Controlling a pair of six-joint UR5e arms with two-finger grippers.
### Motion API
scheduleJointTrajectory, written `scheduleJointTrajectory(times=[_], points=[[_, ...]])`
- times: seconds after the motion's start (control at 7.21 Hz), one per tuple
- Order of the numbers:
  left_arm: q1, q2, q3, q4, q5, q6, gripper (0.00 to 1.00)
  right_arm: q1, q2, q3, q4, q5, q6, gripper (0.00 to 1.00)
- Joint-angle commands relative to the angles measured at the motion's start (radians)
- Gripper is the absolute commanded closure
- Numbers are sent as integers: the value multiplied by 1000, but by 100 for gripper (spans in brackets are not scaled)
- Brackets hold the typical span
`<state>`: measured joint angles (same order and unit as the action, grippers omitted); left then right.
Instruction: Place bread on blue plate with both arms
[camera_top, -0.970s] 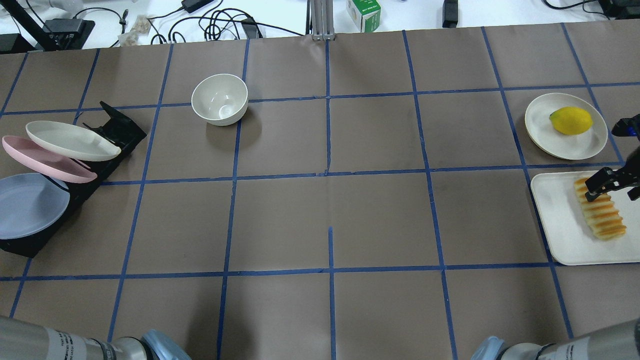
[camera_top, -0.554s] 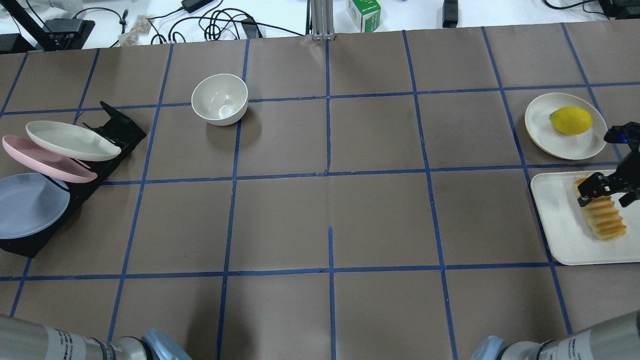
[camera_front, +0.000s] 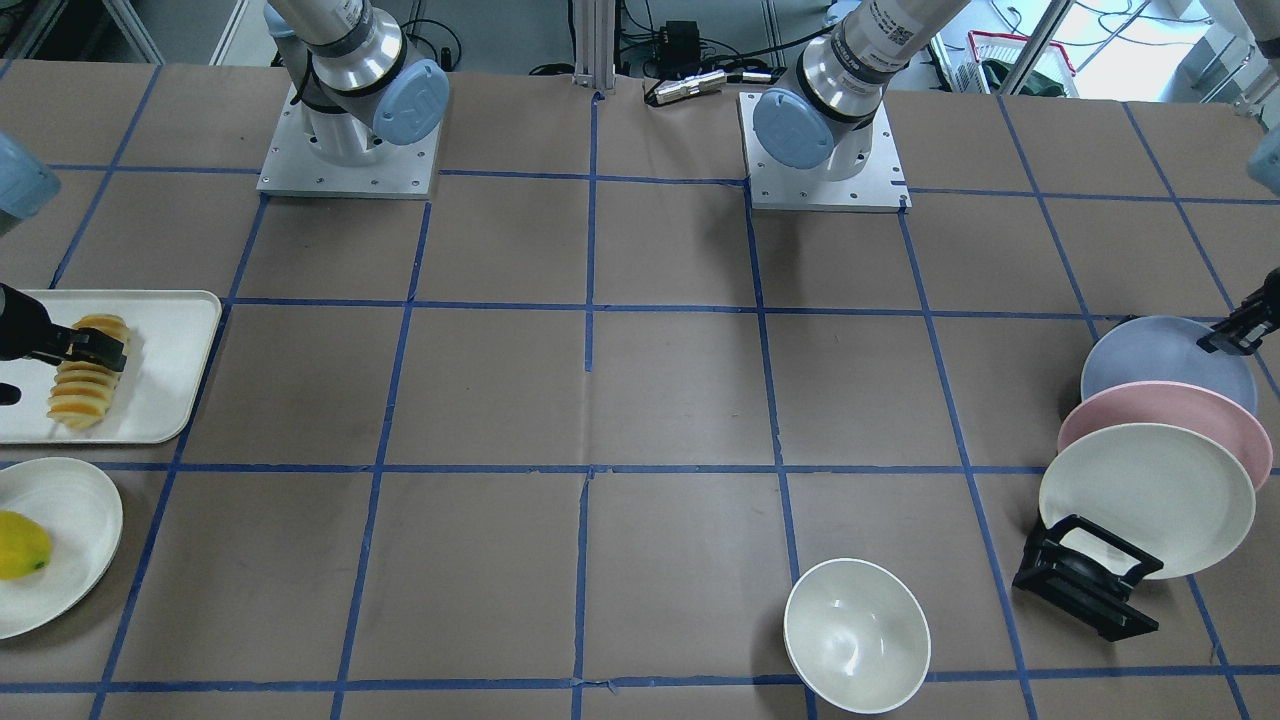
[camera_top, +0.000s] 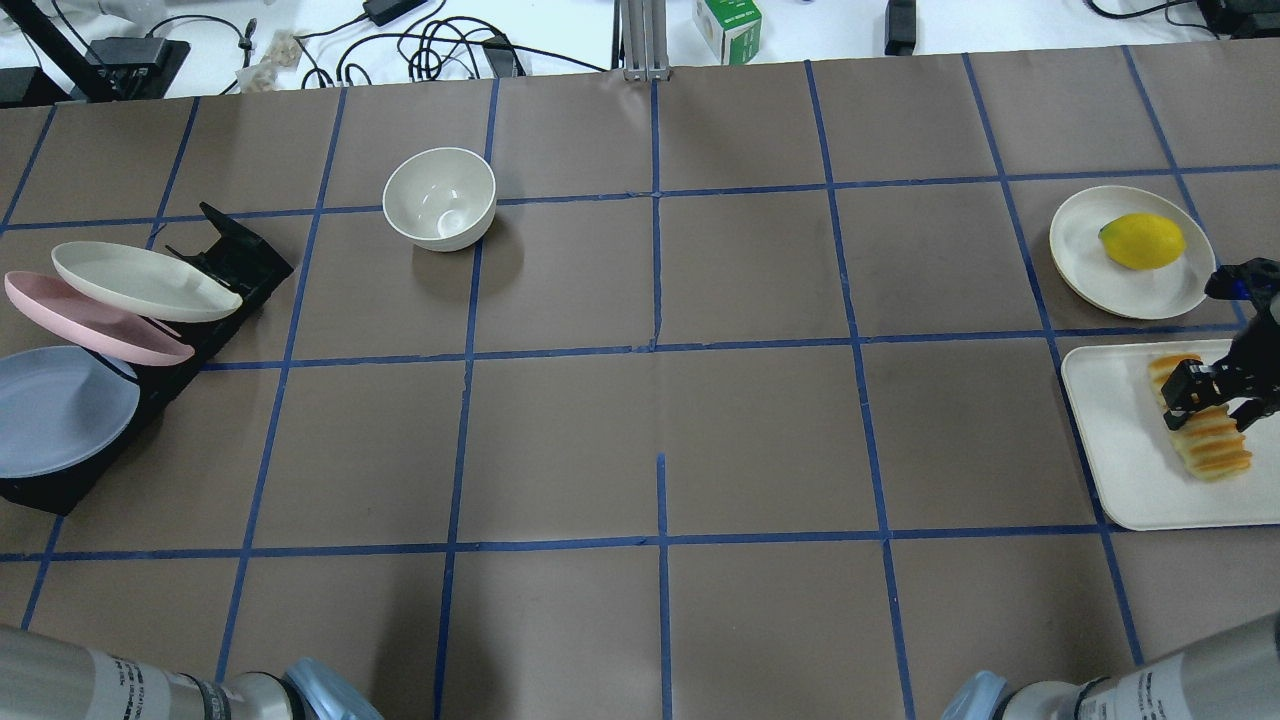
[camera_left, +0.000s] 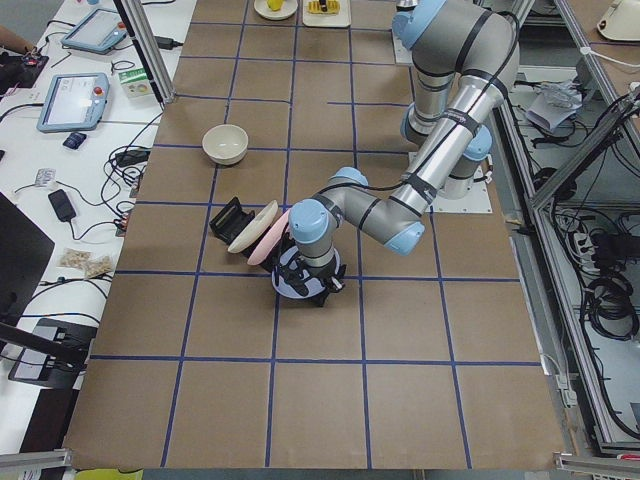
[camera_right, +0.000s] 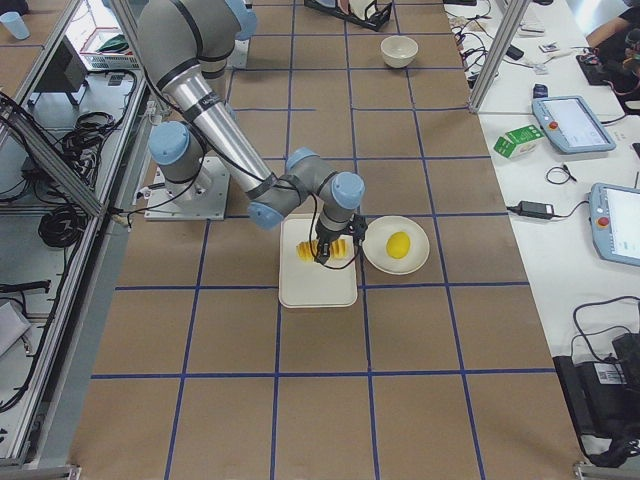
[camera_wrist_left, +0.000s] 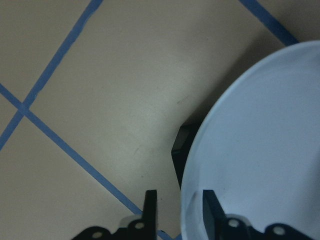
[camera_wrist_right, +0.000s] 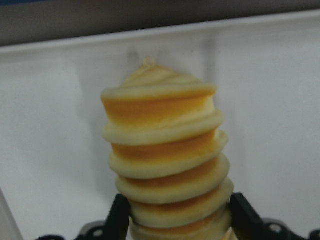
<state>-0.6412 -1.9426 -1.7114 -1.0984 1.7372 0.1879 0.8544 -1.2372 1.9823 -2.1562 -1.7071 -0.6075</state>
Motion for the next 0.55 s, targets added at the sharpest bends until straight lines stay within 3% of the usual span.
scheduleJointTrajectory(times=[0.0, 0.28, 0.42], points=[[0, 1, 3, 0, -2, 7, 100, 0, -7, -10, 7, -3, 14, 100], [0, 4, 6, 0, -2, 15, 100, 11, -51, -34, 18, -9, 17, 100], [0, 10, 15, -5, 1, 21, 100, 15, -80, -72, 133, 0, 56, 100]])
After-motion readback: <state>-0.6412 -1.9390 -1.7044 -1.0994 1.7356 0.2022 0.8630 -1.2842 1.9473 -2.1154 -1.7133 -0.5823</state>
